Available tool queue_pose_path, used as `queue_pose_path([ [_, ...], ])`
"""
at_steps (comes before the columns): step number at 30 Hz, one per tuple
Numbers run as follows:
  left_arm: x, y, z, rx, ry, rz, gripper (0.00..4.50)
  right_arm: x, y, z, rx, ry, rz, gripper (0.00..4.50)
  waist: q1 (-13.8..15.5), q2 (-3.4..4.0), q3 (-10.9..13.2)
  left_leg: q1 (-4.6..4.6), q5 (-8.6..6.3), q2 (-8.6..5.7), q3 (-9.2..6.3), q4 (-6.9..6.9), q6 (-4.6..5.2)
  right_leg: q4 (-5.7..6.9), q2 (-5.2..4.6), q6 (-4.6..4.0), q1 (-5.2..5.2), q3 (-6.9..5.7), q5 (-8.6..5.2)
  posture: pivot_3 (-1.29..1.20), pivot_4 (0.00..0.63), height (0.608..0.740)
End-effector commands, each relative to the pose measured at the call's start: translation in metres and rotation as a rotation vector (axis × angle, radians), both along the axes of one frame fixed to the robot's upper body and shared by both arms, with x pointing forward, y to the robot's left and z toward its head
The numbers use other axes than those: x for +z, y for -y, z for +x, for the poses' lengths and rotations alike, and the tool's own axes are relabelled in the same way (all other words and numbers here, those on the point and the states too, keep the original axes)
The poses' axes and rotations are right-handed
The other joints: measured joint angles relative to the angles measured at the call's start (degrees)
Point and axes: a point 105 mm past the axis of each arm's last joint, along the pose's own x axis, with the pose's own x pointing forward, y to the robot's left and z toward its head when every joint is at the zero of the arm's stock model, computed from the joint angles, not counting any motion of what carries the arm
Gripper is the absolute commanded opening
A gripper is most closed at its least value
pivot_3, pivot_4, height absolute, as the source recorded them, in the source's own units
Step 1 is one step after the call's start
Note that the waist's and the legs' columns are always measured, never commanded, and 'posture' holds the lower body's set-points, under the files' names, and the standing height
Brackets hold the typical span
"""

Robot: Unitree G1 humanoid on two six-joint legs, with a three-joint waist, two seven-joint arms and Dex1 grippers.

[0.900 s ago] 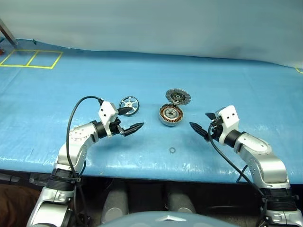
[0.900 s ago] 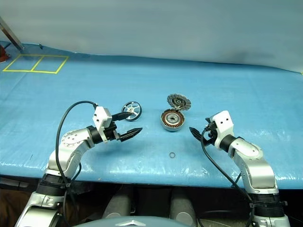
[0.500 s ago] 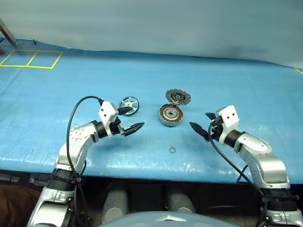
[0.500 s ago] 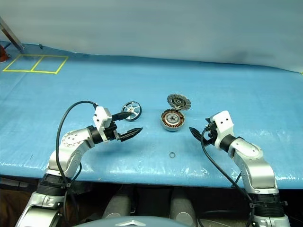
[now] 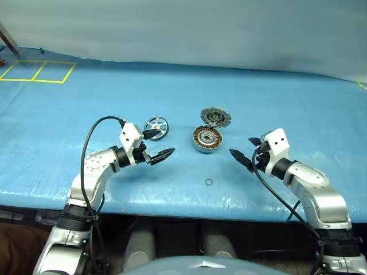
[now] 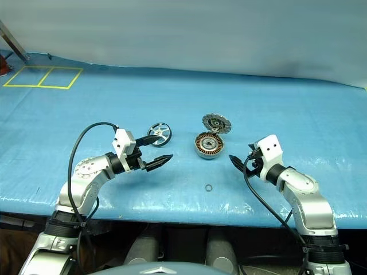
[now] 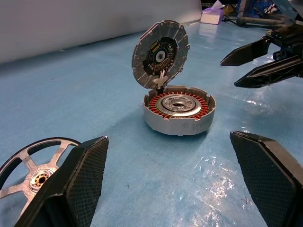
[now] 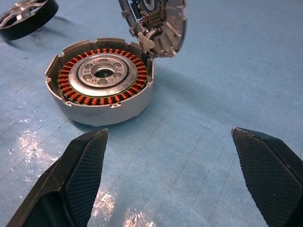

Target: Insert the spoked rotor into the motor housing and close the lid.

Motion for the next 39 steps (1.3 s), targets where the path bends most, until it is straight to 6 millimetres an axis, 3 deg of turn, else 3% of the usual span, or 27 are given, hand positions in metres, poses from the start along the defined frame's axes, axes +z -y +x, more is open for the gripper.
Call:
queue_pose_path([
  [1,0.011,0.002,0.002,-0.008,0.043,-0.019,4.50,0.013,0.001,0.000,0.008,0.045,-0.010,4.40,0.0,0.00,0.0,0.00,0.00,0.00,0.00,0.00,0.00,0.00,0.00,0.00,0.00,0.00,0.00,0.00,0.150,0.740],
  [17,0.012,-0.002,0.003,-0.006,0.045,-0.011,4.50,0.012,-0.003,-0.001,0.016,0.042,-0.013,4.40,0.0,0.00,0.0,0.00,0.00,0.00,0.00,0.00,0.00,0.00,0.00,0.00,0.00,0.00,0.00,0.00,0.150,0.740],
  [25,0.007,-0.002,0.002,-0.012,0.051,0.029,4.50,0.009,-0.003,-0.007,0.118,-0.035,-0.142,4.40,0.0,-0.01,0.0,0.00,0.00,0.00,0.00,0.00,0.00,0.00,0.00,-0.01,0.00,0.00,0.00,0.00,0.150,0.740],
  [30,-0.002,-0.003,-0.001,-0.003,0.040,0.052,4.50,0.014,-0.019,-0.006,0.334,-0.100,-0.395,4.40,-0.2,0.00,0.0,0.01,0.00,0.00,0.04,0.03,0.00,0.00,-0.01,0.00,-0.02,0.04,0.00,0.00,0.150,0.740],
  [33,-0.003,-0.002,-0.002,0.000,0.039,0.050,4.50,0.020,-0.041,-0.004,0.498,-0.114,-0.479,4.40,-0.4,-0.03,0.0,0.01,0.00,0.02,0.02,0.05,0.00,0.03,0.01,-0.01,-0.04,0.02,0.00,0.00,0.150,0.740],
  [39,-0.005,-0.002,-0.004,0.010,0.039,0.042,4.50,0.036,-0.067,0.015,0.651,-0.074,-0.606,4.40,0.1,-0.05,0.0,-0.09,-0.01,0.00,0.02,0.04,0.00,-0.03,-0.01,-0.06,-0.08,0.03,0.03,0.00,0.150,0.740],
])
